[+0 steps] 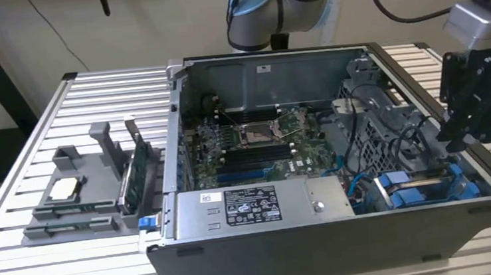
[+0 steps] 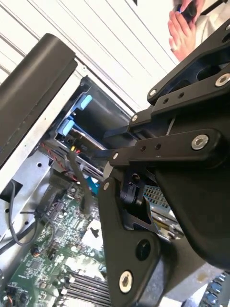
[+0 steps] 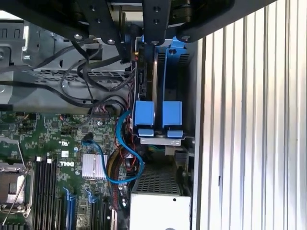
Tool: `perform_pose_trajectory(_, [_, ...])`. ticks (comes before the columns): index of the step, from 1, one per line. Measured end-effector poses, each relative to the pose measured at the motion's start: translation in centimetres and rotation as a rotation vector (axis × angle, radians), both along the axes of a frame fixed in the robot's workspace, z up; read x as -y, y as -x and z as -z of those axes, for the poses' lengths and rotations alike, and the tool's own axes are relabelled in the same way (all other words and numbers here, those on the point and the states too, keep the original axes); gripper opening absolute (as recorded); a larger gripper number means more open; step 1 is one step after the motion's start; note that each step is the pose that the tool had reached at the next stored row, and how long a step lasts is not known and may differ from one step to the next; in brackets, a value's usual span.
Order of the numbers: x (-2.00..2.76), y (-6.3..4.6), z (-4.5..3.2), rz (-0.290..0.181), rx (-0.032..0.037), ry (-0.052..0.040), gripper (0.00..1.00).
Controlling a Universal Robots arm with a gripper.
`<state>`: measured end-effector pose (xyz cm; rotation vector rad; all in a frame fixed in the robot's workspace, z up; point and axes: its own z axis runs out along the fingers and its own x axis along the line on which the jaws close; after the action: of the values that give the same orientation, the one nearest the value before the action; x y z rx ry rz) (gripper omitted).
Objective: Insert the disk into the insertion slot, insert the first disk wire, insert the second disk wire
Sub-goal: 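Insert the second disk wire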
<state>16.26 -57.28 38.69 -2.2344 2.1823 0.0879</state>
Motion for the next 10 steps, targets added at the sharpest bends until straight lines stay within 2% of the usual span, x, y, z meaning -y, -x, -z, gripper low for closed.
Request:
perform_pose_trajectory(5, [0.0, 0.0, -1.74, 0.0, -0.0006, 0.0002, 0.26])
perform_pose_trajectory(10, [0.0, 0.0, -1.82, 0.0, -0.0007, -0.0002, 0.26])
